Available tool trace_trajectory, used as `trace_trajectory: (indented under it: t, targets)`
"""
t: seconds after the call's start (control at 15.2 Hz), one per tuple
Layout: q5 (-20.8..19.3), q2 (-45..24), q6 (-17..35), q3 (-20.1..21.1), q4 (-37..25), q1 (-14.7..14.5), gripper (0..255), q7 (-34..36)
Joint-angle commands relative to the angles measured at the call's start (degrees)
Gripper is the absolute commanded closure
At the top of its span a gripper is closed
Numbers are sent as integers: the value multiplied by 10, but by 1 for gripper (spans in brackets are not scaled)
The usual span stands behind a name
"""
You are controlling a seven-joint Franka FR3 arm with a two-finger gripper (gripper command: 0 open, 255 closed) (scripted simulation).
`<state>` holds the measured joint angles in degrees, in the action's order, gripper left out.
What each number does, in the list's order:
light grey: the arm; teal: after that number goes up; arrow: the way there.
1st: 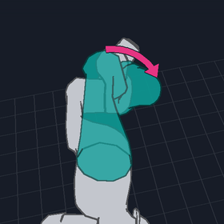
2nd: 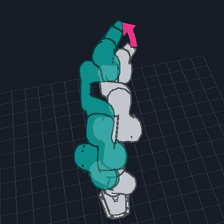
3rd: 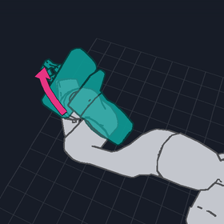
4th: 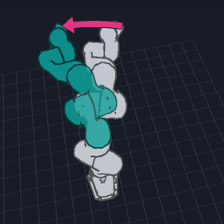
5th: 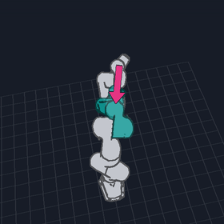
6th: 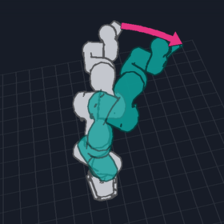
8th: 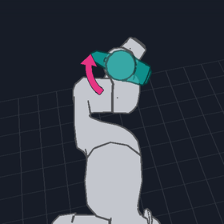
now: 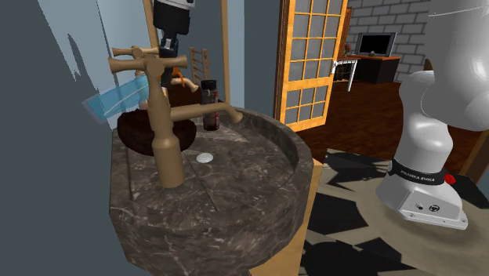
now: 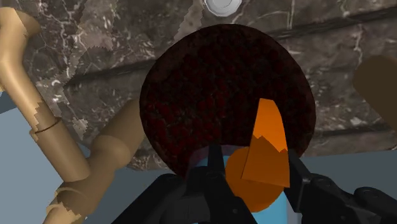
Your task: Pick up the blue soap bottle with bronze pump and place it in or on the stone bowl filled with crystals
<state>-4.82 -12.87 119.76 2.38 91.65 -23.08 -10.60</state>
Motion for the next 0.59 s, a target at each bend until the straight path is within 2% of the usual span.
trace_trajectory:
  t: [0.0,0.53]
  targets:
    - [0,-6,24,2,6,-2,255,2]
    - [-3,-14,74,1,48,-2,255,6]
